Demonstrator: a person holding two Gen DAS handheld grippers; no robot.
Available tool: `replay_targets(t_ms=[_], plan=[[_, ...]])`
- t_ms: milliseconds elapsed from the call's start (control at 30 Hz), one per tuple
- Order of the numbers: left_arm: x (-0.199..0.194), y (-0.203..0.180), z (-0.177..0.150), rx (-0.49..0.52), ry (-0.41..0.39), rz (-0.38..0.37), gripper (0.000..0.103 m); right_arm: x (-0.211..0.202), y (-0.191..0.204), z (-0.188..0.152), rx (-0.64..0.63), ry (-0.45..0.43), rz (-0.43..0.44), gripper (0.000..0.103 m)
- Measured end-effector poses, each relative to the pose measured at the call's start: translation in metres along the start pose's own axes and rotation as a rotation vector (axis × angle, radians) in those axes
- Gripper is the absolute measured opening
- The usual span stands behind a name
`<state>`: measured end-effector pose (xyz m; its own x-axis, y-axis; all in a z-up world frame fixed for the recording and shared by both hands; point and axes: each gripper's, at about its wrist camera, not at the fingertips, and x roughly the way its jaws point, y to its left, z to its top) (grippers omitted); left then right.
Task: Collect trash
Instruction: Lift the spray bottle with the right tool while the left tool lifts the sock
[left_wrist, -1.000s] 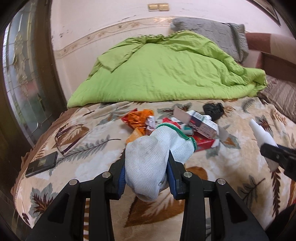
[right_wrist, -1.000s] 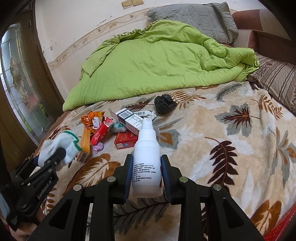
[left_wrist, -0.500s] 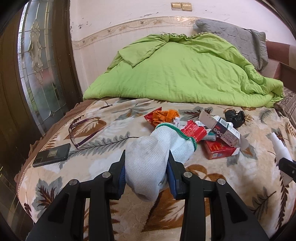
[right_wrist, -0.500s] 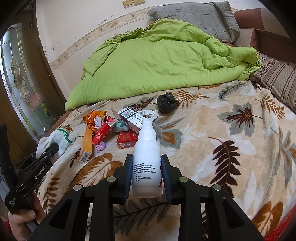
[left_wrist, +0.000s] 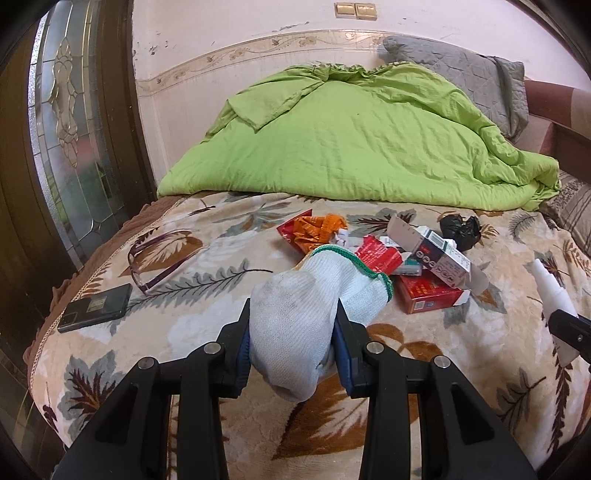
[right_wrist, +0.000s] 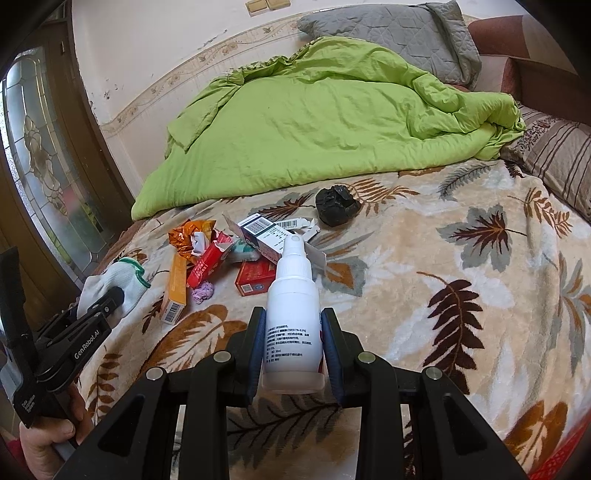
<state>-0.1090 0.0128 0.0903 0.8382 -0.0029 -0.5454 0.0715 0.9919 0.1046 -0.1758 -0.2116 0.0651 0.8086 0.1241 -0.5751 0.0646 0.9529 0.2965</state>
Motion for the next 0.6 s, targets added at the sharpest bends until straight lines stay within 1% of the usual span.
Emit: replay_targets(t_ms=[600], plan=[[-0.0055, -0.0081, -0.0002, 0.019, -0.008, -0.032, 0.036, -0.0011, 0.0, 0.0001, 0.001, -0.001, 0.0, 0.032]])
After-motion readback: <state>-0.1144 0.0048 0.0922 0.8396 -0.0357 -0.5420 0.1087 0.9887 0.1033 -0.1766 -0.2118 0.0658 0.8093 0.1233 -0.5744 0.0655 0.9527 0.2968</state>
